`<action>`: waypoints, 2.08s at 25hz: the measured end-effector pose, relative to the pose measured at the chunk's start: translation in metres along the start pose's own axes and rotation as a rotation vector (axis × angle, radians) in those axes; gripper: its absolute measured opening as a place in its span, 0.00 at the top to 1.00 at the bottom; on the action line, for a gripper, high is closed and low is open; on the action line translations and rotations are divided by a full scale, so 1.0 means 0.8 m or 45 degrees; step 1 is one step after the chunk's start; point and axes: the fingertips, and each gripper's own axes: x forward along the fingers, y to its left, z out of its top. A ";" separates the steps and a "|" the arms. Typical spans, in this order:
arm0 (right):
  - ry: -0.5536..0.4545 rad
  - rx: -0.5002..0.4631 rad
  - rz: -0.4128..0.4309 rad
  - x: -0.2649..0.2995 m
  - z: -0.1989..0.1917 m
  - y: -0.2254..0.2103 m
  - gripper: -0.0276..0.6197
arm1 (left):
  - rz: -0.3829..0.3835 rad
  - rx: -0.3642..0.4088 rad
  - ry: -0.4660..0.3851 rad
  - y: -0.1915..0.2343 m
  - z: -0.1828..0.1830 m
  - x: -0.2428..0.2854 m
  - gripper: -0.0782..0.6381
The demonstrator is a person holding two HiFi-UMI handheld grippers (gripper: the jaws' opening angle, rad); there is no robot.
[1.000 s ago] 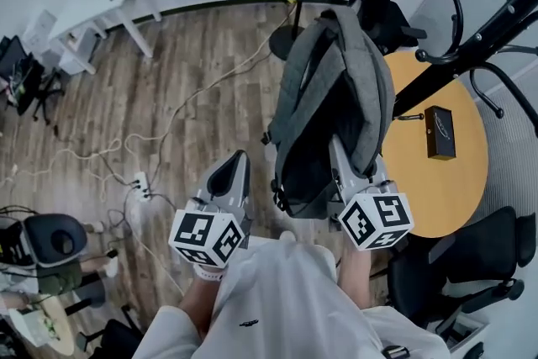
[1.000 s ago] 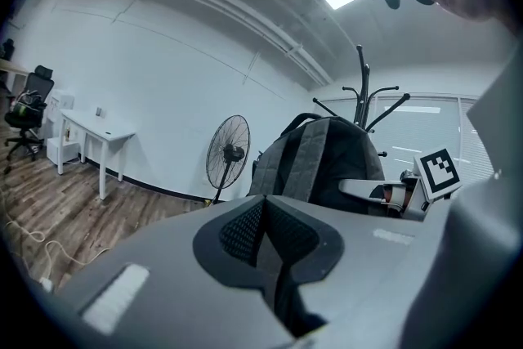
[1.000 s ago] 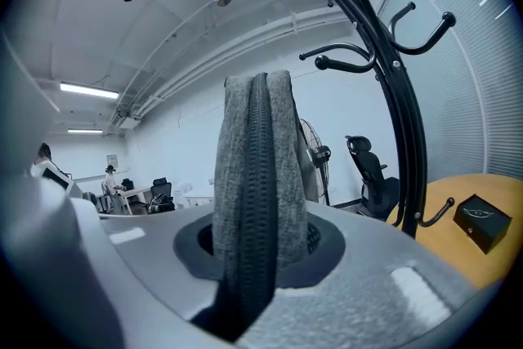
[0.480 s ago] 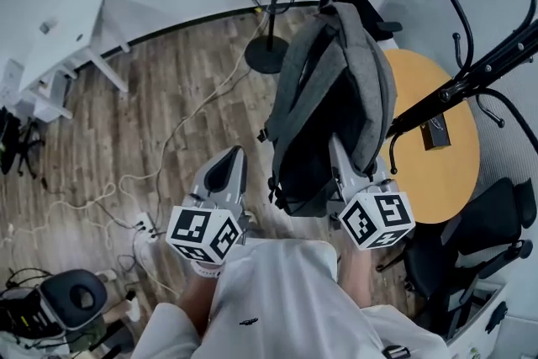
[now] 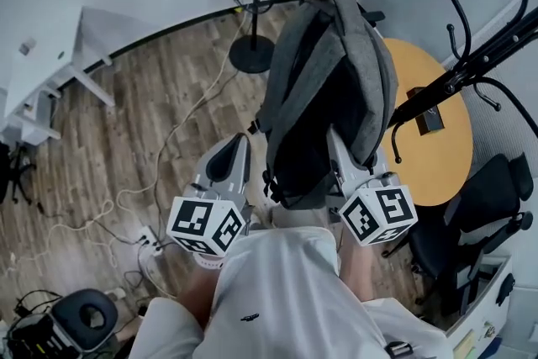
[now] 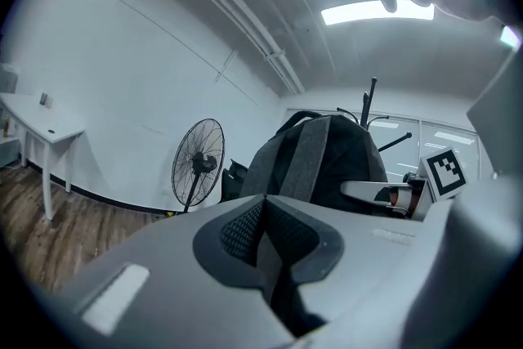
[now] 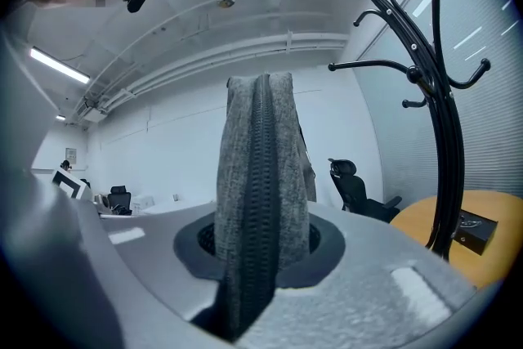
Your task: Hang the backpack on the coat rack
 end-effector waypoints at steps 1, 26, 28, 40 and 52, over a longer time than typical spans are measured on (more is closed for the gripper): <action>-0.008 0.005 -0.004 0.002 0.001 0.000 0.82 | -0.007 0.003 0.001 0.001 0.001 0.002 0.87; -0.202 0.083 -0.076 0.038 0.055 -0.054 0.82 | -0.096 0.091 -0.012 -0.010 0.034 0.062 0.87; -0.217 0.088 -0.088 0.041 0.063 -0.065 0.82 | -0.107 0.084 -0.008 -0.015 0.032 0.070 0.87; -0.287 0.148 -0.161 0.070 0.088 -0.110 0.82 | -0.106 0.063 0.021 -0.018 0.025 0.098 0.87; -0.392 0.148 -0.293 0.085 0.120 -0.120 0.82 | -0.107 0.041 0.038 -0.009 0.023 0.116 0.87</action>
